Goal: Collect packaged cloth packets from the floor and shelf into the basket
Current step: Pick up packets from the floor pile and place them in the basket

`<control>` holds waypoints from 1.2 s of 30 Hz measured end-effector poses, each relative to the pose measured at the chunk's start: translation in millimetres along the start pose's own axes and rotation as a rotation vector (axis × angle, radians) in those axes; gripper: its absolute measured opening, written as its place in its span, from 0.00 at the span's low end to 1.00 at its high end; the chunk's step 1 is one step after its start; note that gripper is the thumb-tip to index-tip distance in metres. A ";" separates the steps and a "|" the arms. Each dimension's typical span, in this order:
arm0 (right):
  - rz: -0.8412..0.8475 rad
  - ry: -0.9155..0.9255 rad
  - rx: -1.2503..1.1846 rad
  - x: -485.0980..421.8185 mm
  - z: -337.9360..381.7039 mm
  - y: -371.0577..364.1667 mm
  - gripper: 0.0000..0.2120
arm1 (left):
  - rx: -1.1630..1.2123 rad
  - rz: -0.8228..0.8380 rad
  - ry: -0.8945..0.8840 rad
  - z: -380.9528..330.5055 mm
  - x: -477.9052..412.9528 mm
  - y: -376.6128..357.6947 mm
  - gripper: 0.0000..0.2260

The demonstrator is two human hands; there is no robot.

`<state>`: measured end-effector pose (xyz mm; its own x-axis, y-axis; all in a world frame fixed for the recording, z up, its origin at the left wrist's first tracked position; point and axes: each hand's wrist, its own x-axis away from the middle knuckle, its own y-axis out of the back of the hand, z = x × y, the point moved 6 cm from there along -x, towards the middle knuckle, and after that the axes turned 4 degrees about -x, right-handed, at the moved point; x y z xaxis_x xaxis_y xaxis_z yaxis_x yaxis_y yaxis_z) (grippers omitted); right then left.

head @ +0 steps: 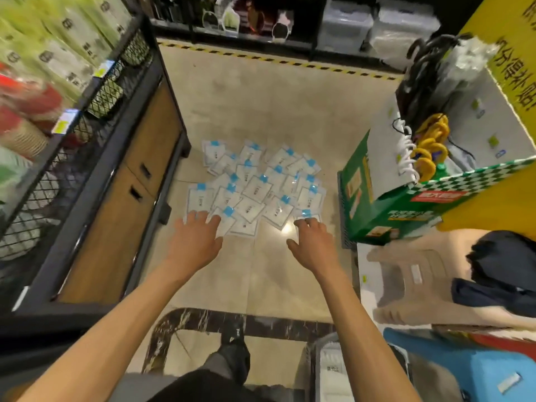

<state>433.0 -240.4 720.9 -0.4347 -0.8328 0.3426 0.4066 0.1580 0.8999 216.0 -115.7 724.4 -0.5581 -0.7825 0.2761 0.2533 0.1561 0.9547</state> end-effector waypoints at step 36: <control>0.352 0.085 0.091 -381.9 126.2 -161.0 0.23 | 0.165 0.285 0.268 208.1 -295.2 -172.7 0.18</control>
<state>432.1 119.3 479.3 -0.2110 -0.7598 0.6150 0.4441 0.4859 0.7527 172.6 213.8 501.2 -0.2536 -0.8197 0.5137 0.2255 0.4663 0.8554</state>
